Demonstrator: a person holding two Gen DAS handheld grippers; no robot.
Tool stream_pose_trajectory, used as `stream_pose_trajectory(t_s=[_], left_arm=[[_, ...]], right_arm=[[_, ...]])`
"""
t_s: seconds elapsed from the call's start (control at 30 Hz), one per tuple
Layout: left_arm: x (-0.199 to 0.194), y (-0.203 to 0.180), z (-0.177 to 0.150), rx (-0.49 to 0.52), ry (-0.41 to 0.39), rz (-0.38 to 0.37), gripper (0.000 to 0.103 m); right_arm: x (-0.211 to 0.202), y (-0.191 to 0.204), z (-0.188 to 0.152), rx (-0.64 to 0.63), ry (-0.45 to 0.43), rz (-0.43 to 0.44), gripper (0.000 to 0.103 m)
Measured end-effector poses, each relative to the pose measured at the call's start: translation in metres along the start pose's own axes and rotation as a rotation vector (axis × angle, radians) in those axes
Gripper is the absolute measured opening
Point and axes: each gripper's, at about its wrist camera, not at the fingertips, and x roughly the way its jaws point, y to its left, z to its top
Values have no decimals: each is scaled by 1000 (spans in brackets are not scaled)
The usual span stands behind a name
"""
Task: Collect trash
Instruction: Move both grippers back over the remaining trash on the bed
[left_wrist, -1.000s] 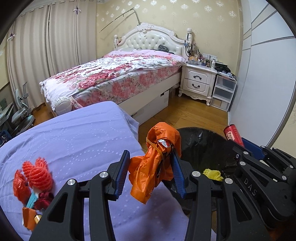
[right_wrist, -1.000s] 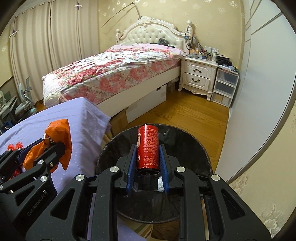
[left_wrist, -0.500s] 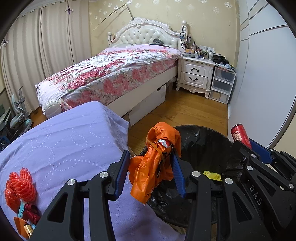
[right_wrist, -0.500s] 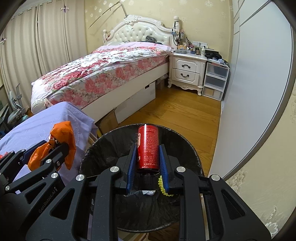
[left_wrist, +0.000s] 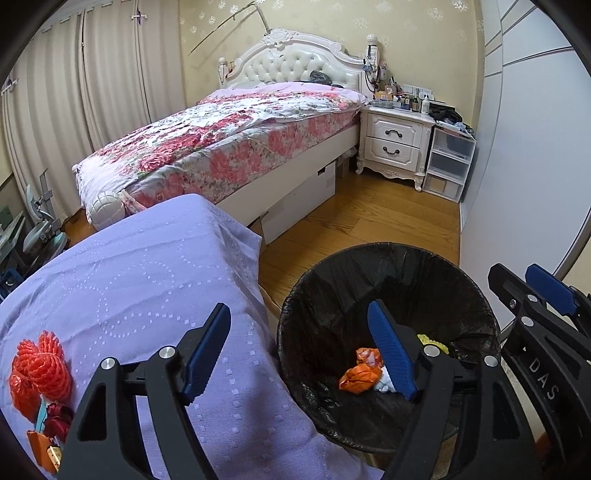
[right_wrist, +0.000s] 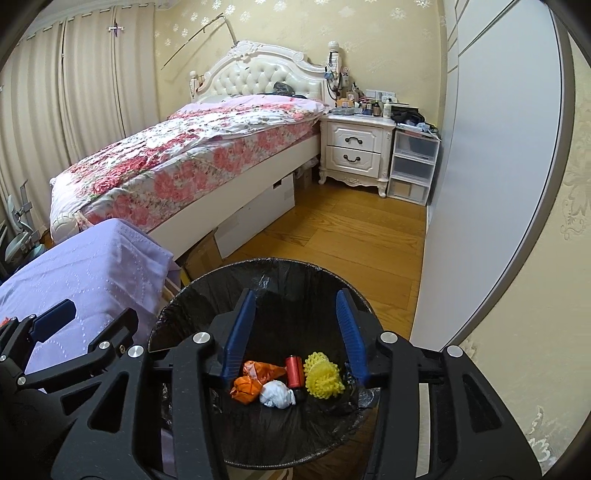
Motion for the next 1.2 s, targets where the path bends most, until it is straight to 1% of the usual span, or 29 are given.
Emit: stream_pose_trajectory(t_s=[0.07, 0.37, 0.63, 0.87, 1.2], left_arm=[[-1, 3, 0, -3, 0, 4, 76], [-19, 26, -10, -28, -4, 36, 79], [-42, 50, -24, -62, -10, 67, 79], [-64, 72, -35, -95, -28, 100, 79], [-90, 120, -57, -178, -30, 174, 79]], right_arm=[[-2, -2, 0, 2, -4, -5, 52], [-13, 2, -8, -10, 0, -4, 67], [-21, 16, -22, -37, 35, 26, 68], [-34, 36, -31, -85, 39, 55, 68], [-52, 68, -37, -129, 39, 131, 68]])
